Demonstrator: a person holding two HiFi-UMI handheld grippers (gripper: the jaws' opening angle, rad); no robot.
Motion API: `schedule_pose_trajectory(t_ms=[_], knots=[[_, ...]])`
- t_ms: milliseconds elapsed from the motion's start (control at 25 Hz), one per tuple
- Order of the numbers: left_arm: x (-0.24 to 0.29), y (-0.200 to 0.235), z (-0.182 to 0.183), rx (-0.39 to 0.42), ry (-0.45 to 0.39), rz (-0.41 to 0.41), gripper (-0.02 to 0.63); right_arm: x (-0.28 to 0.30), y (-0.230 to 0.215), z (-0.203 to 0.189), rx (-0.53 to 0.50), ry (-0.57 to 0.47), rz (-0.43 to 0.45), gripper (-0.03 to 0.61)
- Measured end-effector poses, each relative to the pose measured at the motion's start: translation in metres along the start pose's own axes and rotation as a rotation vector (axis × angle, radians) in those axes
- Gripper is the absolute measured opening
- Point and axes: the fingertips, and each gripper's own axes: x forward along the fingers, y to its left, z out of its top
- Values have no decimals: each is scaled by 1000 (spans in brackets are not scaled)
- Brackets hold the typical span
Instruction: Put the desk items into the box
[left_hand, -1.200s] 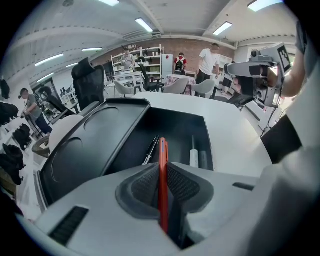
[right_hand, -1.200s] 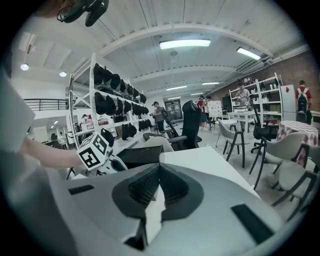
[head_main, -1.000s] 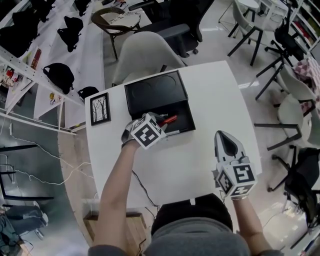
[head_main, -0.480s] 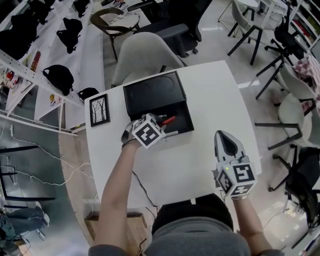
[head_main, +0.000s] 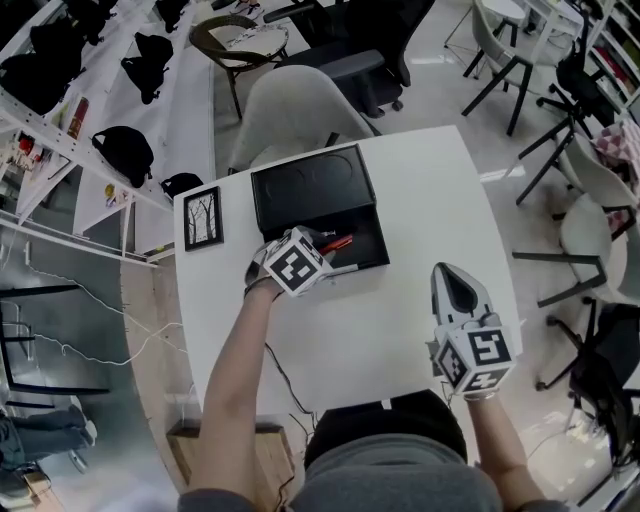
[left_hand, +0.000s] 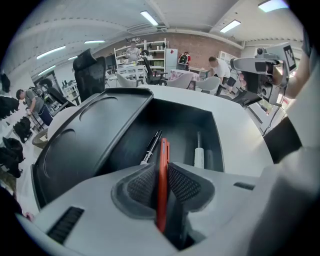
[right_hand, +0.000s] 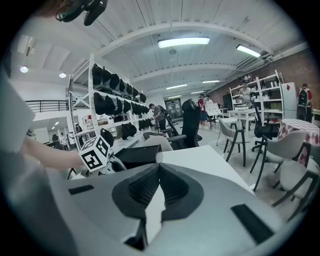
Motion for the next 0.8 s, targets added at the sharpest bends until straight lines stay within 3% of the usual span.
schedule_pose_trajectory(t_ms=[240,480,800], knots=[[-16,3,7,-26,-38,63,72,2,-3,1,-2,-2,21,3],[-49,12,22,-103,-164,175,72,7,0,2,-1,-4,60,3],[-84,6,29,-166,-251,269,71,10,0,11,-15,-15,101,3]])
